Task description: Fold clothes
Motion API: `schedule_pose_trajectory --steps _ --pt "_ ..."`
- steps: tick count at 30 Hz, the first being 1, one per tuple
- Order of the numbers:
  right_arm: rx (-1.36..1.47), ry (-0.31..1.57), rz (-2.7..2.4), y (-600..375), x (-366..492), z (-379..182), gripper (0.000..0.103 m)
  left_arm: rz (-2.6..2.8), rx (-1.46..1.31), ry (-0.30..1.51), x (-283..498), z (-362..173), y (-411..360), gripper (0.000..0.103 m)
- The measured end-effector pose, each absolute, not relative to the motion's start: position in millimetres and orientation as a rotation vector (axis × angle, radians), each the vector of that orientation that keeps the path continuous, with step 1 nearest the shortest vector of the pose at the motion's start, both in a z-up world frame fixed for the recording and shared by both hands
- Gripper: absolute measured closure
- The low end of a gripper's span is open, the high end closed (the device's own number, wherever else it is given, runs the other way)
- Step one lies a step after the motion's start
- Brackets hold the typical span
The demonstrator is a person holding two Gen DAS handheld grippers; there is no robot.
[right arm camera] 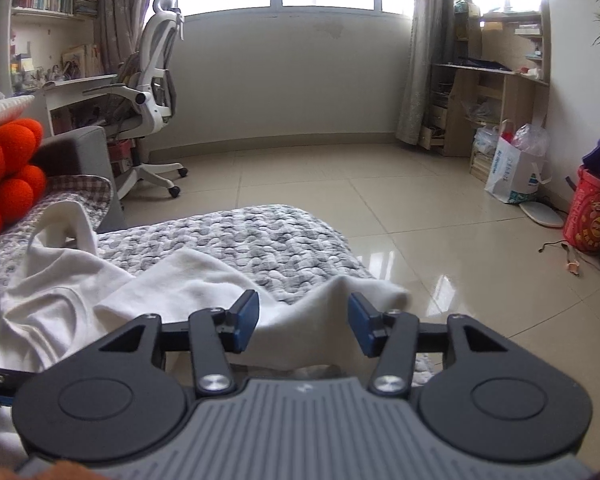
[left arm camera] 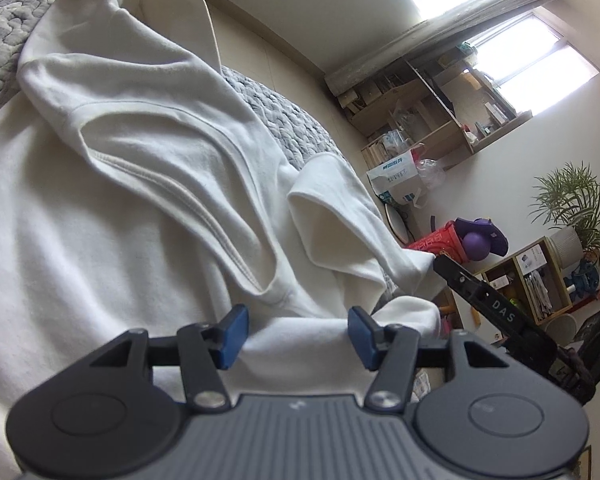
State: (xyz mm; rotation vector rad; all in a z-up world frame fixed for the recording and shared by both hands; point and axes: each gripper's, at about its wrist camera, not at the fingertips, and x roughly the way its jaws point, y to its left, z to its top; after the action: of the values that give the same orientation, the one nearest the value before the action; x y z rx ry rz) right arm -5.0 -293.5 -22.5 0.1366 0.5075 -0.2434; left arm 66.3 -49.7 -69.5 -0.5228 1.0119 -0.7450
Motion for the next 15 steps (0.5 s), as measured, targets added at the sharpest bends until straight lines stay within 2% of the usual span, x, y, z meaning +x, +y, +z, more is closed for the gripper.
schedule_pose_trajectory --steps 3,7,8,10,12,15 --pt "0.166 0.521 -0.149 -284.9 -3.9 -21.8 0.049 -0.727 -0.527 0.993 65.3 -70.0 -49.6 0.047" --pt "0.164 0.555 -0.057 -273.6 -3.7 -23.1 0.049 -0.690 -0.518 0.941 63.1 -69.6 -51.1 0.053" --pt "0.163 0.565 -0.038 -271.0 -4.1 -23.6 0.049 -0.682 -0.513 0.928 62.6 -69.1 -51.9 0.056" --pt "0.165 0.582 -0.006 -265.8 -5.7 -23.9 0.049 -0.670 -0.501 0.908 61.6 -67.7 -53.7 0.074" --pt "0.161 0.587 0.001 -263.0 -7.7 -23.7 0.049 -0.664 -0.489 0.891 60.2 -65.9 -54.7 0.084" --pt "0.146 0.586 -0.006 -260.6 -10.6 -21.9 0.049 -0.653 -0.466 0.835 54.2 -55.8 -52.2 0.089"
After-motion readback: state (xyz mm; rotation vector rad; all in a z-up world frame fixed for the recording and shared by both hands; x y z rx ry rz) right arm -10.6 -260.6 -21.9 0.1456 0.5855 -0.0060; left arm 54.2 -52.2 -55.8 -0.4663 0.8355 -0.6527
